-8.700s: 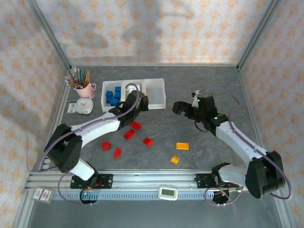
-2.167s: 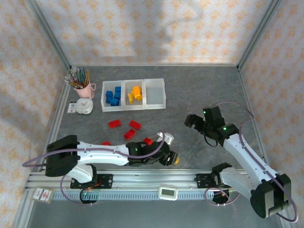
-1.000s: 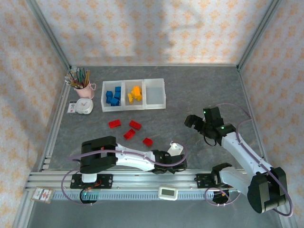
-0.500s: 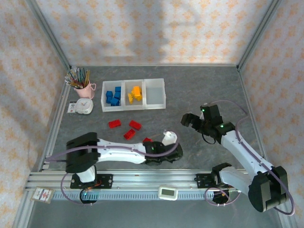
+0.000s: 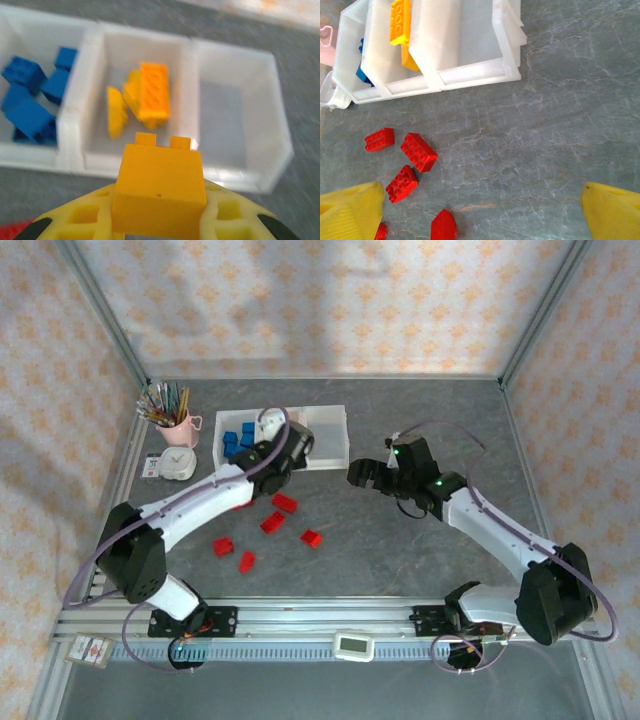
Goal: Sort the legos into containers by color
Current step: Place the lego in the container, then pick up the lego from the bottom-center of the table.
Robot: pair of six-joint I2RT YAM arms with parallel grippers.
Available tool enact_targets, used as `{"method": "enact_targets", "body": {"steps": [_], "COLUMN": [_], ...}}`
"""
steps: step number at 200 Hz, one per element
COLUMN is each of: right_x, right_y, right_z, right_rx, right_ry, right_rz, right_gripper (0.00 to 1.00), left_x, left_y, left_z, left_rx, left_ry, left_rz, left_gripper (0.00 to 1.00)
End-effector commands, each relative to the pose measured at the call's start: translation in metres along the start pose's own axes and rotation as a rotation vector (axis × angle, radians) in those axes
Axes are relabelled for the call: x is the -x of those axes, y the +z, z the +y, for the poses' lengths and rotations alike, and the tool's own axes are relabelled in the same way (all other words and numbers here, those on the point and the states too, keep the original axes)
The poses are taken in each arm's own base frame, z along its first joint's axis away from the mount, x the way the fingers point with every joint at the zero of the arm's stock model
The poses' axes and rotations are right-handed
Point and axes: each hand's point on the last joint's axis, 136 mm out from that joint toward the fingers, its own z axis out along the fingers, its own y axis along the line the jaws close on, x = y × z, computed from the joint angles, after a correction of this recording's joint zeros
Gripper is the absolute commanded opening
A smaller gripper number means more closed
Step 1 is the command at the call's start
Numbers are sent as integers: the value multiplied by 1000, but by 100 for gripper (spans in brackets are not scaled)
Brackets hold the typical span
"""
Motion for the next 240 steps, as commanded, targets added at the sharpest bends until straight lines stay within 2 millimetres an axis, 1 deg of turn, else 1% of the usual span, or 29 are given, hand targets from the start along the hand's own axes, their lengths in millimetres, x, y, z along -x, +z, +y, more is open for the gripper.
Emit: {"method": "enact_targets", "body": {"steps": [1, 12, 25, 43, 50, 53, 55, 57, 64, 82, 100, 118, 132, 146, 152, 156, 168, 183, 205, 219, 240], "right_x": [18, 17, 17, 15, 15, 15, 14, 14, 14, 14, 13, 13, 12, 11, 10, 8, 4, -5, -22, -35, -59], "right_y": [2, 5, 8, 14, 15, 16, 17, 17, 18, 21, 24, 27, 28, 29, 29, 30, 32, 35, 41, 46, 55], "right_z": [13, 11, 10, 10, 9, 8, 9, 9, 9, 11, 13, 16, 17, 20, 21, 22, 26, 32, 42, 46, 49], "right_rx": [20, 13, 8, 7, 4, 3, 4, 3, 4, 8, 13, 15, 11, 7, 5, 3, -7, -14, -29, -45, -55], "right_ry": [-7, -6, -6, -7, -6, -8, -8, -9, -9, -12, -22, -31, -46, -69, -83, -92, -127, -176, -264, -317, -383], "right_rz": [-52, -48, -43, -30, -28, -26, -23, -23, -18, -13, -6, 3, 8, 13, 17, 22, 29, 59, 93, 110, 149], "right_gripper": [100, 100, 100, 100, 100, 100, 100, 100, 100, 100, 100, 100, 100, 100, 100, 100, 100, 100, 99, 100, 100], "left_x": [24, 33, 38, 39, 39, 43, 37, 35, 36, 42, 50, 52, 53, 60, 59, 67, 69, 69, 61, 52, 28], "left_y": [31, 47, 67, 94, 102, 103, 110, 113, 120, 125, 123, 124, 120, 109, 106, 94, 79, 60, 31, 11, -16], "left_z": [6, 9, 12, 15, 19, 20, 22, 23, 26, 28, 27, 25, 25, 28, 30, 30, 29, 31, 39, 43, 50], "left_rx": [21, 44, 62, 75, 94, 98, 110, 114, 118, 116, 114, 99, 99, 100, 102, 88, 54, 15, -21, -44, -82], "left_ry": [36, 40, 38, 30, 27, 21, 25, 26, 21, 11, 11, 13, 20, 12, 10, -2, -17, -35, -47, -45, -56], "left_rz": [-2, -1, 11, 49, 56, 53, 68, 74, 79, 79, 57, 70, 76, 59, 60, 38, 25, 18, 20, 17, 31], "left_gripper": [23, 24, 24, 26, 27, 27, 27, 28, 30, 44, 51, 57, 59, 60, 60, 60, 61, 63, 65, 67, 70]}}
